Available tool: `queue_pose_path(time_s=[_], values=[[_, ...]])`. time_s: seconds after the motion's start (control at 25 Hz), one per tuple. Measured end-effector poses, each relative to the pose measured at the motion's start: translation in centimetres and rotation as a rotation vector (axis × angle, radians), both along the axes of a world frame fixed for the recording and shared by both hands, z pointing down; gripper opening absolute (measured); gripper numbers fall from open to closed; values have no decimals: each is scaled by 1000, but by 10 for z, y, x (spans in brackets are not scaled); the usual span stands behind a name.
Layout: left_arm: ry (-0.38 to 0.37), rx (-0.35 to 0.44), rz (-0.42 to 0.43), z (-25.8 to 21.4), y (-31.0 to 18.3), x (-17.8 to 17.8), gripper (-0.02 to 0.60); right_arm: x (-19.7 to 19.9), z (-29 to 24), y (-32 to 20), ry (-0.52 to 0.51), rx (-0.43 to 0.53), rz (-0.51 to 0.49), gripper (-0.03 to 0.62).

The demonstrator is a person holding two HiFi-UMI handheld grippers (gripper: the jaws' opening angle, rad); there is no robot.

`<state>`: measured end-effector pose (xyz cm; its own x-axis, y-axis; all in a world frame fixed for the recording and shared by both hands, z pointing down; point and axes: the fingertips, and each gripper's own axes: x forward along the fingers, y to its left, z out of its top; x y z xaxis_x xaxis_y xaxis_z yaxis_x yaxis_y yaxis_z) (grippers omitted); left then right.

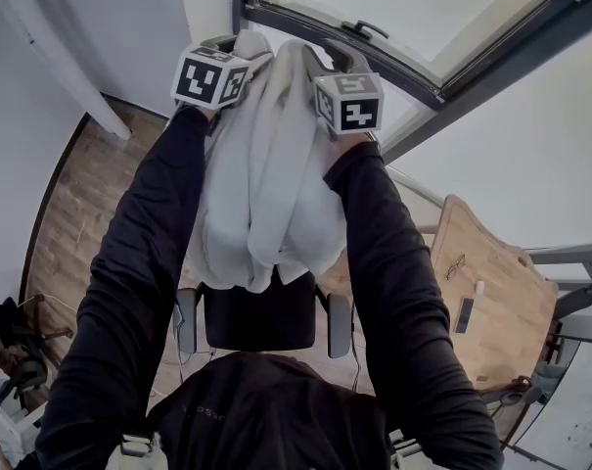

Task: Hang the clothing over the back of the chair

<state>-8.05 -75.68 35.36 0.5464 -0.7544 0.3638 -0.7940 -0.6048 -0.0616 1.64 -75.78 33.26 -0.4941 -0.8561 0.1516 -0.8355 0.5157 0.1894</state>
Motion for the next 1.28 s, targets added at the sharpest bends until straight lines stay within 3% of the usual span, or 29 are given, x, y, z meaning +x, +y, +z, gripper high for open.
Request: queue_pose_path(time_s=[0.6, 0.88, 1.08, 1.28], values=[[49, -56, -100, -18, 50, -29, 285, 11, -28, 59, 6, 42, -14, 138], [49, -48, -128, -27, 74, -36, 293, 8, -39, 83, 3, 52, -34, 138], [54, 53, -141, -55, 106, -41, 293, 9, -51, 107, -20, 71, -56, 137], [57, 207, -98, -91, 166, -24, 291, 11, -66, 155, -44, 96, -105, 135]])
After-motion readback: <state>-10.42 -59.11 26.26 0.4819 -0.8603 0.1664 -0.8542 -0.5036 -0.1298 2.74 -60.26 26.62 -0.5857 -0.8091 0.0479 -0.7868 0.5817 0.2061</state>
